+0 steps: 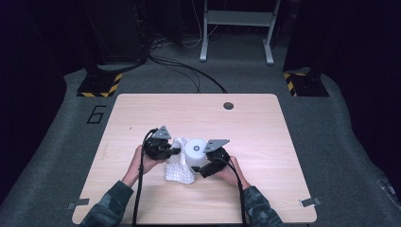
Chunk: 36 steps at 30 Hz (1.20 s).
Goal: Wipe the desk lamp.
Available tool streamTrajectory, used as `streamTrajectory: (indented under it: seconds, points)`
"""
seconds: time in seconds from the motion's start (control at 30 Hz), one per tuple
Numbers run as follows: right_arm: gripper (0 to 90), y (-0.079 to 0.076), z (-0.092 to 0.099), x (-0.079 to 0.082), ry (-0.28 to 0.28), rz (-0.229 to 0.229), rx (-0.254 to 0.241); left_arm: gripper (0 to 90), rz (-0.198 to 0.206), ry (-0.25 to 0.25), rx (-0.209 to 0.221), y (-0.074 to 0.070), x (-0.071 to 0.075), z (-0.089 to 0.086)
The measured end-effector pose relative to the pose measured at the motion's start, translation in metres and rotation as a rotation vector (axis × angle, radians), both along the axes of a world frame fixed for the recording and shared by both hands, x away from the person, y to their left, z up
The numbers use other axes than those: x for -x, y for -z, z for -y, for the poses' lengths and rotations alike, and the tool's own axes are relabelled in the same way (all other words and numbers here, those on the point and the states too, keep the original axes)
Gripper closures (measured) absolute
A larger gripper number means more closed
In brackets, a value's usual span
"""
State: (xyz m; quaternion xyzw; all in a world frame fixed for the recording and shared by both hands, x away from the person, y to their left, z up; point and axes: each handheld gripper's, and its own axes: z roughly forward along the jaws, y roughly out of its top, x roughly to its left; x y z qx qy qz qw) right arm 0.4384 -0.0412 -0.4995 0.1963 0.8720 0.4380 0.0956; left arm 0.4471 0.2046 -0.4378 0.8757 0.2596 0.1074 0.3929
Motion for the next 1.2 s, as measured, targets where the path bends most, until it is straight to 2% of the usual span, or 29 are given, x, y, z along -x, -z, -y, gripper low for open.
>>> streamTrajectory:
  seconds: [0.07,0.13,0.17,0.2,0.27,0.37,0.43,0.53,0.6,0.73,0.87,0.9,0.93,1.07,1.2]
  points:
    - [8.4,0.000,0.000,0.000,0.002,0.002,-0.001,80.2,0.019,0.001,-0.010,-0.005,-0.003,0.003]
    - [8.4,0.000,0.000,0.000,0.000,0.002,0.000,80.2,0.021,0.012,-0.010,-0.011,-0.007,0.006]
    - [8.4,0.000,0.000,0.000,0.004,0.004,-0.002,80.2,0.040,0.010,-0.005,-0.013,-0.009,0.008]
    - [8.4,0.000,-0.001,0.000,0.005,0.006,-0.001,80.3,0.033,0.019,-0.010,-0.015,-0.012,0.009]
    - [8.4,0.000,-0.001,0.000,0.002,0.002,0.000,80.2,0.050,0.030,-0.014,-0.018,-0.017,0.013]
    - [8.4,0.000,-0.001,0.000,0.001,0.004,0.000,80.3,0.050,0.028,0.002,-0.019,-0.023,0.020]
    - [8.4,0.000,-0.001,0.000,0.001,0.004,-0.001,80.4,0.054,0.045,-0.009,-0.018,-0.028,0.023]
    - [8.4,0.000,-0.001,0.000,0.001,0.004,0.000,80.7,0.025,0.050,0.028,-0.014,-0.035,0.027]
    - [8.4,0.000,-0.001,-0.001,-0.006,0.012,0.004,80.9,0.028,0.062,0.051,-0.011,-0.040,0.028]
    - [8.4,0.000,-0.001,0.000,0.000,0.004,-0.002,80.9,-0.020,0.071,0.061,0.000,-0.046,0.028]
    - [8.4,0.000,-0.001,0.000,-0.001,0.004,-0.001,81.0,-0.047,0.093,0.057,0.012,-0.050,0.027]
    - [8.4,0.000,-0.001,0.000,0.000,0.005,-0.002,81.1,-0.041,0.088,0.062,0.015,-0.050,0.026]
    - [8.4,0.000,-0.001,0.000,-0.001,0.005,0.000,81.0,-0.057,0.091,0.062,0.018,-0.051,0.025]
    - [8.4,0.000,-0.001,0.000,-0.001,0.005,-0.001,81.1,-0.086,0.083,0.092,0.031,-0.051,0.023]
    - [8.4,0.000,-0.001,0.000,-0.009,0.003,-0.001,81.1,-0.096,0.081,0.067,0.040,-0.050,0.023]
